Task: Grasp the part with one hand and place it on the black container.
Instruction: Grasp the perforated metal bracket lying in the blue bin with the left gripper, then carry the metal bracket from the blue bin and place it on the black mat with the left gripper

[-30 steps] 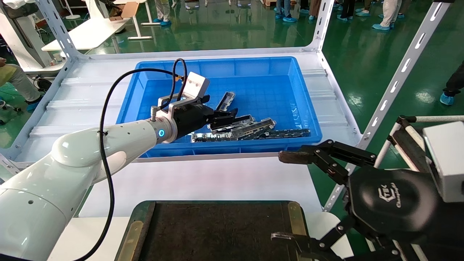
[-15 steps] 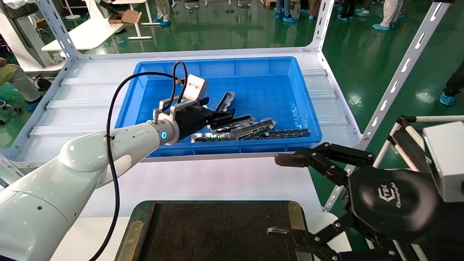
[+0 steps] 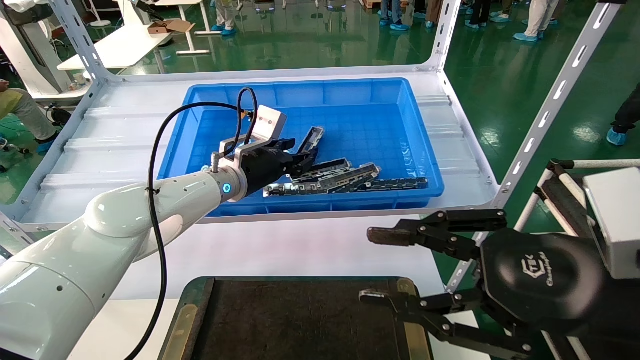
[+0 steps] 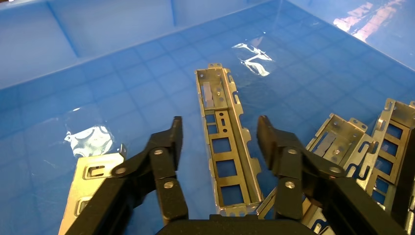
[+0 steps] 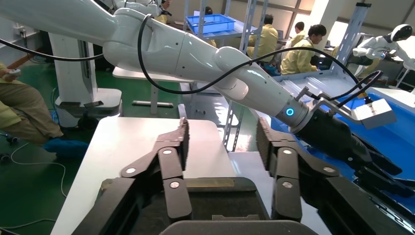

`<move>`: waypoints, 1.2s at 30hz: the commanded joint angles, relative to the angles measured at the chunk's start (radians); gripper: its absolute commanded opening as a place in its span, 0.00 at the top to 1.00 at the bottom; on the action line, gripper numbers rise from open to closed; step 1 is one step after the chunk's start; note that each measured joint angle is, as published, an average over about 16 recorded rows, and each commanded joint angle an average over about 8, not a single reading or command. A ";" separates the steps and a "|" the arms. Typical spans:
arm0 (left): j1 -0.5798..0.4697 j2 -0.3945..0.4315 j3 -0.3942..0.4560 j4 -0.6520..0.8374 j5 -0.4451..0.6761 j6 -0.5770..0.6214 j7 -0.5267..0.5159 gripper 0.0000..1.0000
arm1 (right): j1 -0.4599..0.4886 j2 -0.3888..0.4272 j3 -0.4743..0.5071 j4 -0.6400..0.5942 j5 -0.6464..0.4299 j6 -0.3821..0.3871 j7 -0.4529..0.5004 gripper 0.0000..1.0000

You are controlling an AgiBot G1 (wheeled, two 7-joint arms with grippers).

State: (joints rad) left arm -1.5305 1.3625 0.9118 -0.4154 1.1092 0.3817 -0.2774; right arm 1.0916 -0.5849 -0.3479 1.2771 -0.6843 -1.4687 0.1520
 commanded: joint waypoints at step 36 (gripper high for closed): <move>-0.053 -0.034 0.006 -0.005 -0.250 0.093 0.143 1.00 | 0.000 0.000 -0.001 0.000 0.000 0.000 0.000 1.00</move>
State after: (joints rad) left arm -1.5799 1.3231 0.9157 -0.4255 0.8586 0.4806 -0.1355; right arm 1.0917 -0.5847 -0.3485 1.2771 -0.6838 -1.4684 0.1517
